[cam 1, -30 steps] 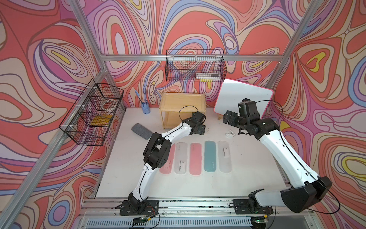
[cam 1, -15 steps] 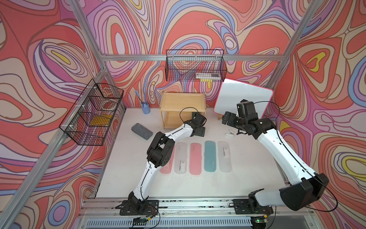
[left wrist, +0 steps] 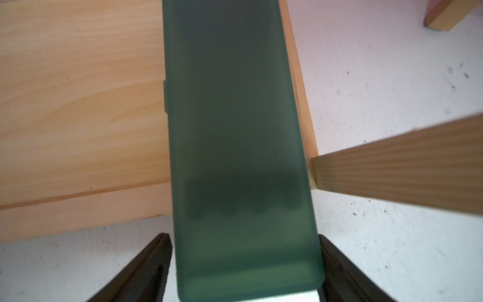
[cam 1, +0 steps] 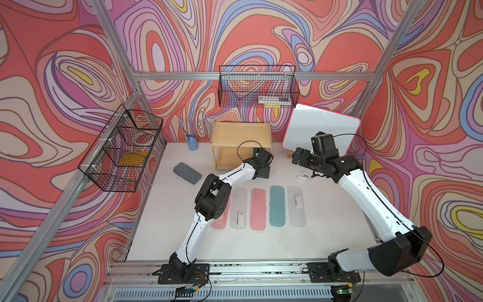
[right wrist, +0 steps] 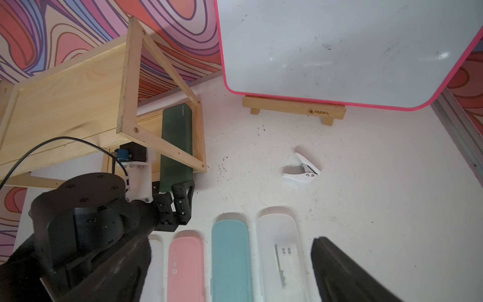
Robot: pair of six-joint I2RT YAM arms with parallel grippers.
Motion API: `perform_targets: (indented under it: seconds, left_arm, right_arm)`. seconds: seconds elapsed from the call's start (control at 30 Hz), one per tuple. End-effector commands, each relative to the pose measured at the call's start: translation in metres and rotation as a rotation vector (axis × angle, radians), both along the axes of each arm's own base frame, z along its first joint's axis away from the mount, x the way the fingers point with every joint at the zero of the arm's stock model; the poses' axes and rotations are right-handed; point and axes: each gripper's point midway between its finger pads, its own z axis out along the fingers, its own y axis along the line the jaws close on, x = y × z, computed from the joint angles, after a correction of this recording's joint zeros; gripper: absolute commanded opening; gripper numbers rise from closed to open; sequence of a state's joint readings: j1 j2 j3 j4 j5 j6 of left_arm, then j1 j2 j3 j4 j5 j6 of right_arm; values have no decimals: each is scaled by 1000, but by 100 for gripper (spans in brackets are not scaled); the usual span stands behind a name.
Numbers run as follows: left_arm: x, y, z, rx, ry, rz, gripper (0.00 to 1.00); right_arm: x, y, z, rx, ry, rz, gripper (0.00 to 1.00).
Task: Remove the pencil cases from the shelf
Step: Pick up the pencil case from the shelf.
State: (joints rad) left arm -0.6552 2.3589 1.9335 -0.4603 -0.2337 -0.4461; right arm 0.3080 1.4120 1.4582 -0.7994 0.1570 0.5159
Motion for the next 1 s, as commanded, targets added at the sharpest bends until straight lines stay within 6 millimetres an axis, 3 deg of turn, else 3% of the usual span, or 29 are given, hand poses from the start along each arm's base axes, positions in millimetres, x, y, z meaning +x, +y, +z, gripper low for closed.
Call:
perform_targets:
  seconds: [0.0,0.1,0.2,0.37,0.53,0.73,0.83,0.97]
  left_arm:
    - [5,5,-6,23,-7,33,77]
    - [6,8,-9,35,-2,43,74]
    - [3,12,-11,49,6,52,62]
    - [-6,20,-6,48,13,56,61]
    - [-40,36,15,-31,6,64,61]
    - [-88,65,20,-61,44,73,59]
    - [-100,72,28,-70,28,67,57]
    - [-111,78,55,-102,-23,50,52]
  right_arm:
    - [2,-1,-5,-9,9,7,98]
    - [1,-1,-4,-8,7,10,98]
    - [1,0,-5,-6,10,14,98]
    - [-1,3,-8,11,19,24,98]
    - [-2,9,-7,45,14,44,98]
    - [-1,20,-6,103,5,75,98]
    - [-1,23,-5,122,2,80,98]
    - [-3,28,-9,148,12,97,98]
